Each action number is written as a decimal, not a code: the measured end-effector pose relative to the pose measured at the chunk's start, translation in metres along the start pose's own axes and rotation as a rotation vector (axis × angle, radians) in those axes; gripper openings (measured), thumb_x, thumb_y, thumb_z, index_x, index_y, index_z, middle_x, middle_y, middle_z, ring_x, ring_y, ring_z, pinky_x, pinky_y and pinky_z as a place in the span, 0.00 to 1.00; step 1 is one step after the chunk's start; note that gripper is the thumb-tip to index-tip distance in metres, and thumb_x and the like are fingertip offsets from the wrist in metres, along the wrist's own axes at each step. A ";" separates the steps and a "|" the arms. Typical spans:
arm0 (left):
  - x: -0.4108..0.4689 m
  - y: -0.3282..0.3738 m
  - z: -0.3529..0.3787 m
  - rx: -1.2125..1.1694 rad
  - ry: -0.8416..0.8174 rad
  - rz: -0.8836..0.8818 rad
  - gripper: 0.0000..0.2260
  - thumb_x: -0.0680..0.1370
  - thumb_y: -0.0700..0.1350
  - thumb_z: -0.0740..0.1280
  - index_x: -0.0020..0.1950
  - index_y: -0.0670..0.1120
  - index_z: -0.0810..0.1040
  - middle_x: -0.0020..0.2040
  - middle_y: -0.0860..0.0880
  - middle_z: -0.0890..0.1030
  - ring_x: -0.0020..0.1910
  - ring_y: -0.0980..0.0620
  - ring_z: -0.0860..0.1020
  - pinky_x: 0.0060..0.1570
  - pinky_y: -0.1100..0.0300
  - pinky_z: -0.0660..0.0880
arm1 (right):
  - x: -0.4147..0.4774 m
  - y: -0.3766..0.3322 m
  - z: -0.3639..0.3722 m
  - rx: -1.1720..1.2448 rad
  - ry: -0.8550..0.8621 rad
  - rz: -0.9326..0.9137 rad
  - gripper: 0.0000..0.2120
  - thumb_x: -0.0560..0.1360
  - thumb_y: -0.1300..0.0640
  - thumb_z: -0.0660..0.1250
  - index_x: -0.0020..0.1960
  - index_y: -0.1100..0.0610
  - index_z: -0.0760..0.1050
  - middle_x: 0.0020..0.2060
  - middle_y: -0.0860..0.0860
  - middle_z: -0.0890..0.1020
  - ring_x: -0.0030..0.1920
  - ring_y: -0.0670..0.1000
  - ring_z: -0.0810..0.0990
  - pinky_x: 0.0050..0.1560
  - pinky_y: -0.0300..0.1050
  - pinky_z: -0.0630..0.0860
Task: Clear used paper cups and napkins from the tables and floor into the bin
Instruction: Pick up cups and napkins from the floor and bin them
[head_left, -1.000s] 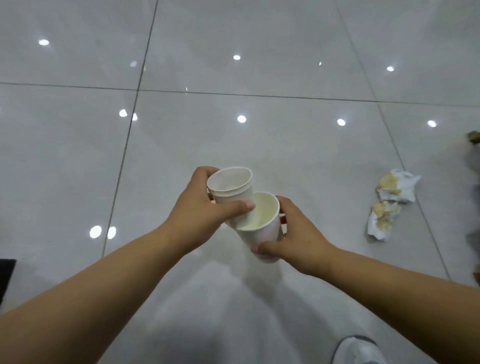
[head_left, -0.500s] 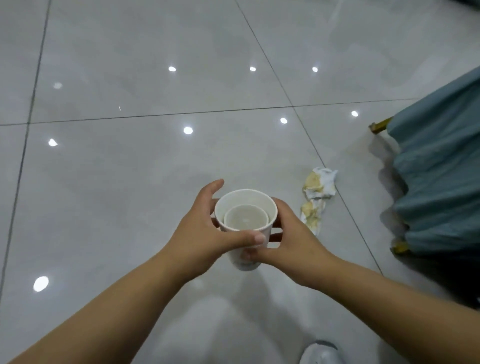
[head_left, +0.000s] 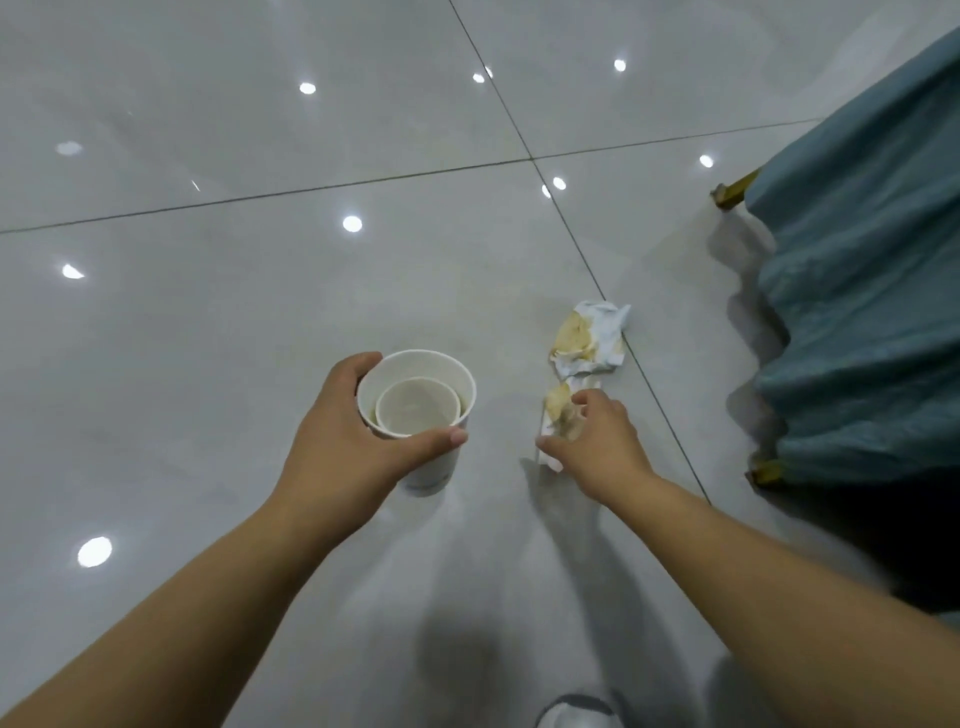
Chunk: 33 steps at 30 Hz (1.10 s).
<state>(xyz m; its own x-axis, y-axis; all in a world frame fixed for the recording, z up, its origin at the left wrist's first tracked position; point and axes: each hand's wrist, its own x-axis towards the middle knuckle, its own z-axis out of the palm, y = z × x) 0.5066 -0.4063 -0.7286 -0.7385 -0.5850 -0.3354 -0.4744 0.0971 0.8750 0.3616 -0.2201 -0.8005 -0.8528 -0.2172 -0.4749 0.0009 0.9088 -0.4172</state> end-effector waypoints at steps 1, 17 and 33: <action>0.003 0.001 0.006 0.006 0.000 -0.006 0.37 0.61 0.51 0.79 0.66 0.54 0.67 0.54 0.59 0.74 0.52 0.55 0.75 0.44 0.65 0.69 | 0.007 0.005 0.000 -0.023 0.014 0.029 0.36 0.69 0.48 0.73 0.71 0.53 0.62 0.67 0.56 0.65 0.65 0.58 0.68 0.63 0.51 0.69; 0.036 0.012 0.056 0.107 -0.028 -0.043 0.42 0.61 0.53 0.79 0.71 0.52 0.65 0.59 0.56 0.72 0.56 0.53 0.74 0.50 0.60 0.68 | 0.067 0.021 -0.017 -0.189 0.347 -0.234 0.16 0.72 0.49 0.68 0.54 0.58 0.78 0.55 0.57 0.74 0.57 0.61 0.69 0.54 0.49 0.68; 0.055 0.010 0.047 0.135 -0.015 -0.045 0.41 0.62 0.54 0.78 0.71 0.51 0.65 0.58 0.57 0.71 0.55 0.53 0.73 0.51 0.60 0.67 | 0.110 0.008 0.002 -0.467 0.002 -0.157 0.25 0.78 0.49 0.58 0.74 0.50 0.57 0.75 0.54 0.54 0.70 0.63 0.57 0.65 0.54 0.62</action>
<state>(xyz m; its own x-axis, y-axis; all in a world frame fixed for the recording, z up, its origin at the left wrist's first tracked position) 0.4392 -0.3997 -0.7545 -0.7218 -0.5791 -0.3790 -0.5662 0.1792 0.8045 0.2693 -0.2376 -0.8576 -0.8250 -0.3640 -0.4323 -0.3613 0.9279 -0.0918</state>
